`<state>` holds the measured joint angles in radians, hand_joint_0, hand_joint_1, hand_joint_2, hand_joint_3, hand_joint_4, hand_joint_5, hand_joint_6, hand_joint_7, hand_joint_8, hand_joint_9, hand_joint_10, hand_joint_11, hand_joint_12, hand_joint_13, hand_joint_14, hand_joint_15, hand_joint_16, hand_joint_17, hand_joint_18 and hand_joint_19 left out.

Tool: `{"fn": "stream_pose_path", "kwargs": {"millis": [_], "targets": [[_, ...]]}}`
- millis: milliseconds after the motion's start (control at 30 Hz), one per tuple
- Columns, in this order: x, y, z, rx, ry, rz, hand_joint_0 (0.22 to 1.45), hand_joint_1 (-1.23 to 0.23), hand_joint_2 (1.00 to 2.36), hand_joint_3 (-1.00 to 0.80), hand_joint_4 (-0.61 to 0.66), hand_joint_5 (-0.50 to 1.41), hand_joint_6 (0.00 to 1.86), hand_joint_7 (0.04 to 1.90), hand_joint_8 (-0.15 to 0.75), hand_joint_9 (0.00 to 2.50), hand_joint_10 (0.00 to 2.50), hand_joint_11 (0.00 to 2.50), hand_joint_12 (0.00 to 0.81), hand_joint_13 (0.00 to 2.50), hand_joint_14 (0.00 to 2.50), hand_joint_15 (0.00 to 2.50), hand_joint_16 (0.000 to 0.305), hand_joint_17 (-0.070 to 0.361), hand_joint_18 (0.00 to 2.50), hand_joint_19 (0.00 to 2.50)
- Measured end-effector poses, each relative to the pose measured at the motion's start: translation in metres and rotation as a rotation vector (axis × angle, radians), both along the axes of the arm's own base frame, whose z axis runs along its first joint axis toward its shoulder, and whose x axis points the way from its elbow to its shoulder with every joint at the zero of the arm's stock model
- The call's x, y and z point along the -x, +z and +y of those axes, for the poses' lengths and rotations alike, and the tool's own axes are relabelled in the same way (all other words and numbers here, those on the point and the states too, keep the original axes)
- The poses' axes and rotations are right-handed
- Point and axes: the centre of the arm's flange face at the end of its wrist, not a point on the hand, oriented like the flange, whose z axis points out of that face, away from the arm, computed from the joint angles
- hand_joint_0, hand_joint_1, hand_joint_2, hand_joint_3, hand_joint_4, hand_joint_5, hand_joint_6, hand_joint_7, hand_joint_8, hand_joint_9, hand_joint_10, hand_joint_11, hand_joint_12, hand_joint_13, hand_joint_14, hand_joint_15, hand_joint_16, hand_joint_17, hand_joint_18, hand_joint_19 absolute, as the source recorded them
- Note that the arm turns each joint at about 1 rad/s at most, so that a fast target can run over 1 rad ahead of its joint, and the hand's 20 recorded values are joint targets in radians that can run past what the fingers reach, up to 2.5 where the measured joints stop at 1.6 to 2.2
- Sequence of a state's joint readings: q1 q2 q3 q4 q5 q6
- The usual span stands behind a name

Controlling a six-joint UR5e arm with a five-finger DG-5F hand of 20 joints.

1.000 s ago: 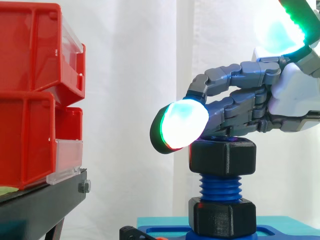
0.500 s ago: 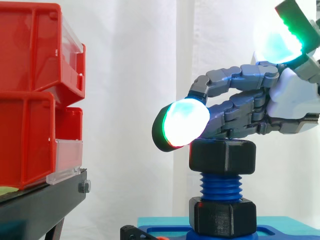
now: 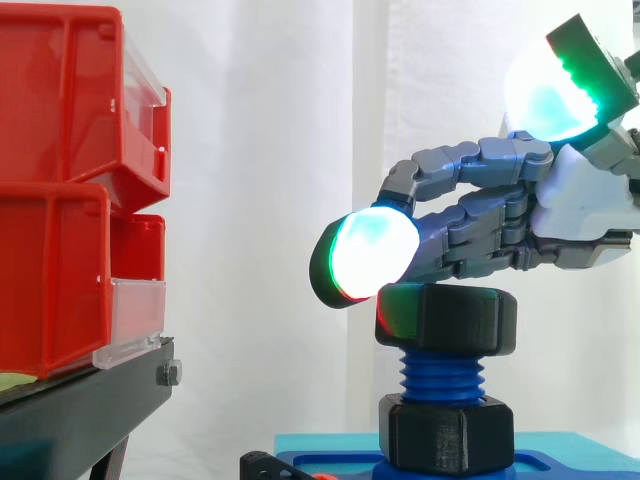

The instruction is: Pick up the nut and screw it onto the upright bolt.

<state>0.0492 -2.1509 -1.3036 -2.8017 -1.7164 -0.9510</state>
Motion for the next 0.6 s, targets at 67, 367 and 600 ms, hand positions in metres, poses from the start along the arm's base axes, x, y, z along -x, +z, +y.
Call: {"fn": "stream_pose_path", "kwargs": {"millis": [67,367,600], "targets": [[0.001,0.0,-0.002,0.0,-0.001,0.003,0.47,-0.16,1.0,-0.5,0.25,-0.11,0.5,0.98,0.25,0.33,0.0,0.0,0.352,0.21,0.0,0.0,0.05,0.112,0.0,0.0],[0.002,-0.001,-0.008,0.004,-0.004,0.011,0.47,-0.18,1.0,-0.5,0.26,-0.09,0.5,1.04,0.262,0.39,0.0,0.0,0.345,0.26,0.0,0.0,0.047,0.105,0.03,0.0],[0.005,-0.002,-0.021,0.019,0.002,0.009,0.48,-0.2,1.0,-0.5,0.27,-0.07,0.5,1.1,0.267,0.47,0.0,0.0,0.336,0.32,0.0,0.0,0.044,0.099,0.08,0.0]]}}
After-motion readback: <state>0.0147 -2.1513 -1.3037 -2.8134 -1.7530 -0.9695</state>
